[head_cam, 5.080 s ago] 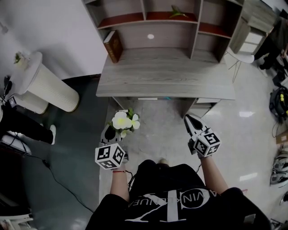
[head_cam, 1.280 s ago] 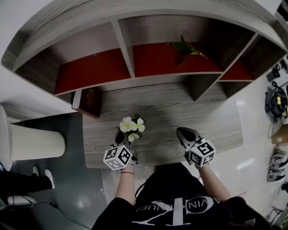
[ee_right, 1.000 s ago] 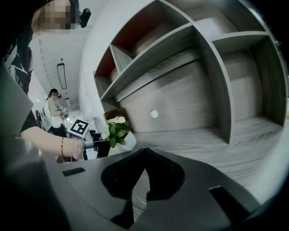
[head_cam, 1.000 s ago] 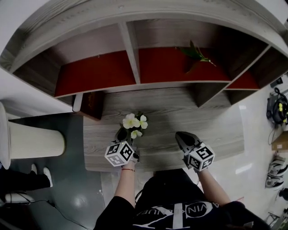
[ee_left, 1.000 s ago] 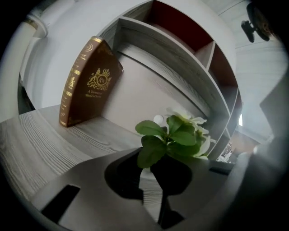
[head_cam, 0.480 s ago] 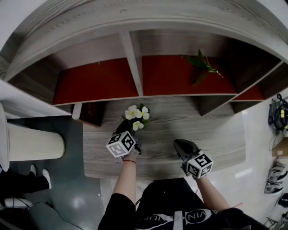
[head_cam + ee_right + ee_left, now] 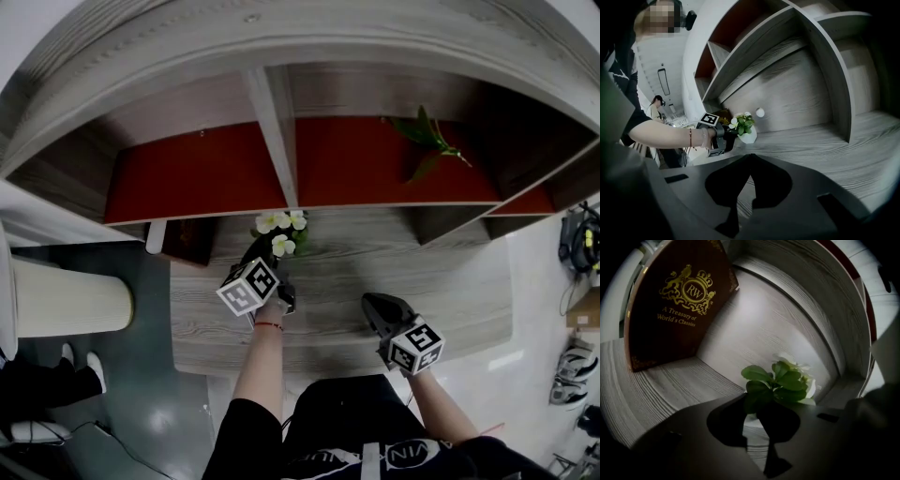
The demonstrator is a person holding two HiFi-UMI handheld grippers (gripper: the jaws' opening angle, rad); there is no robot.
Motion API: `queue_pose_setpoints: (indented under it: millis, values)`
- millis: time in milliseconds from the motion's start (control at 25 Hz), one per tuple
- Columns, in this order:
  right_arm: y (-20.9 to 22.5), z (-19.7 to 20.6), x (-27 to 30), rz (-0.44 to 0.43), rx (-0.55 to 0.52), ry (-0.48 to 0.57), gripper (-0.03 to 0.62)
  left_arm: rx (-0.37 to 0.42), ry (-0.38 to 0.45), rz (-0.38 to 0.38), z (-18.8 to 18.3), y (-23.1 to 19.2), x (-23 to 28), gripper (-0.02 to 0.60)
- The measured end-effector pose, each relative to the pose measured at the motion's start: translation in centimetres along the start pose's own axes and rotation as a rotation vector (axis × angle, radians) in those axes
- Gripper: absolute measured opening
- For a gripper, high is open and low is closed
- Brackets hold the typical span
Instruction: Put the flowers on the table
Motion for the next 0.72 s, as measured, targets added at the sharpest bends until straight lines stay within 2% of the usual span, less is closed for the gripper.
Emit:
queue_pose_setpoints:
  millis: [320,720]
  values:
    - [0.2,0.1,-0.2,0.008,-0.007,-0.014,0.011,-0.055,0.029,0.048,-0.5,0.6,0.4,0.058]
    - [0.2,0.2,-0.3,-0.011,0.014,-0.004,0.011,-0.05,0.049,0.064,-0.7,1.4,-0.4,0.1]
Point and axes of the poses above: the fingertips, and each gripper's own axes: x forward along the fingers, y to its right, z out of its underside, the point moved 7 cm from there along -x, backward along the fingers, and after that the axes turned 8 degrees about x, right-handed, at the moved point
